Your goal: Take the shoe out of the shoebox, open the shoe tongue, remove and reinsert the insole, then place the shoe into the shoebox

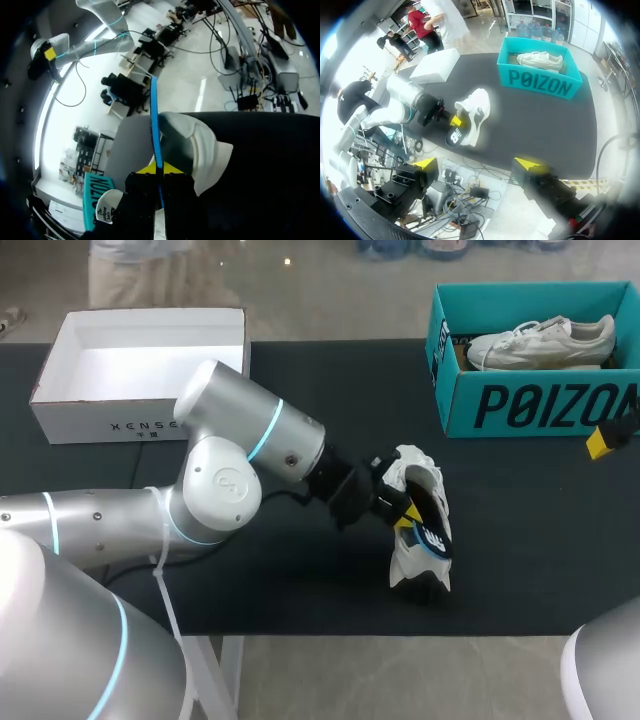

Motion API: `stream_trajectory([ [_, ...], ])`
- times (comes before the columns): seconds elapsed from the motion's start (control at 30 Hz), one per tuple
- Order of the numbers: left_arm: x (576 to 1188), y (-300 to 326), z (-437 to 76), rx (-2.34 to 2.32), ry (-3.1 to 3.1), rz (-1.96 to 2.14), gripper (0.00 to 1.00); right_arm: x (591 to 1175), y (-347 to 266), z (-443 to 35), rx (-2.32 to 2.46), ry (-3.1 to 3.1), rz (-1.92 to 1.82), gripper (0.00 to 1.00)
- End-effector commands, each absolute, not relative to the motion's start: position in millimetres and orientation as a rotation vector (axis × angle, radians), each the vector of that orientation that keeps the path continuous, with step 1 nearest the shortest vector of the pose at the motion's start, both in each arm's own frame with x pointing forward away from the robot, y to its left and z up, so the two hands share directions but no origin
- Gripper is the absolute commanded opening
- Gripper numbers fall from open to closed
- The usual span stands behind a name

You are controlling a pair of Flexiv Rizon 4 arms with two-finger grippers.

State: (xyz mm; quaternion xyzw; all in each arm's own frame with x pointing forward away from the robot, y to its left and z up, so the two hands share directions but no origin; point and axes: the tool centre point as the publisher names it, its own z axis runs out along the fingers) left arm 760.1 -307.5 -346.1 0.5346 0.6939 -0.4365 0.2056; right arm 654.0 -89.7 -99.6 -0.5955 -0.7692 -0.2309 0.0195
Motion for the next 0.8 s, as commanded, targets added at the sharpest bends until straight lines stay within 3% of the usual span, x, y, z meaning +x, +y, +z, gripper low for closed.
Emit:
stream_trajectory([
  [0.03, 763, -305, -351, 1.498, 1.942, -1.198, 0.00, 657, -89, -99, -1.847, -2.385, -0.706, 1.00],
  [0.57, 785, -320, -367, 1.518, 1.978, -1.099, 0.00, 657, -89, -99, -1.847, -2.385, -0.706, 1.00],
  [0.6, 784, -320, -365, 1.520, 1.972, -1.104, 0.27, 657, -89, -99, -1.847, -2.385, -0.706, 1.00],
  [0.7, 781, -318, -359, 1.518, 1.969, -1.103, 0.33, 657, -89, -99, -1.847, -2.385, -0.706, 1.00],
  [0.8, 777, -313, -352, 1.507, 1.967, -1.095, 0.32, 657, -89, -99, -1.847, -2.385, -0.706, 1.00],
])
